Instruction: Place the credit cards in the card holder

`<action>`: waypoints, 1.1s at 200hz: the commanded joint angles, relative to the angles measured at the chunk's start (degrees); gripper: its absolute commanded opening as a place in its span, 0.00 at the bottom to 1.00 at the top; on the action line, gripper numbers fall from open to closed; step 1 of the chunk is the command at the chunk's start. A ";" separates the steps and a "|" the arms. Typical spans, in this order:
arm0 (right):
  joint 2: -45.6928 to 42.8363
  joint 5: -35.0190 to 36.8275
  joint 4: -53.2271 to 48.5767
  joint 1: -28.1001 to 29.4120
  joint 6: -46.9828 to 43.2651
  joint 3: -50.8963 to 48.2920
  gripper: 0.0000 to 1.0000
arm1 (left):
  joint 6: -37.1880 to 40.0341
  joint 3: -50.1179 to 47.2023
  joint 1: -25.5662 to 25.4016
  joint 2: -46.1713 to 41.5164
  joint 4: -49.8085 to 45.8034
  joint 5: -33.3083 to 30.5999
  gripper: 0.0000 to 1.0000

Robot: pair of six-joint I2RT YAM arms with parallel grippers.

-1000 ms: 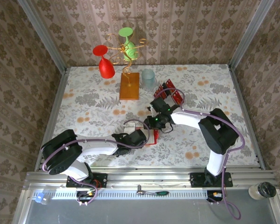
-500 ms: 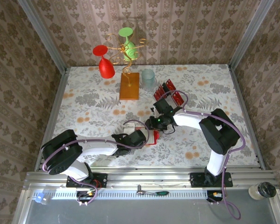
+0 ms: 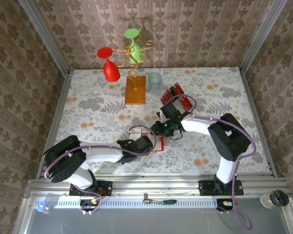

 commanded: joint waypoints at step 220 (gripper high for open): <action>7.57 -1.79 -3.30 7.20 2.33 11.88 0.35 | 2.15 -7.87 7.33 -29.93 -9.72 -4.45 1.00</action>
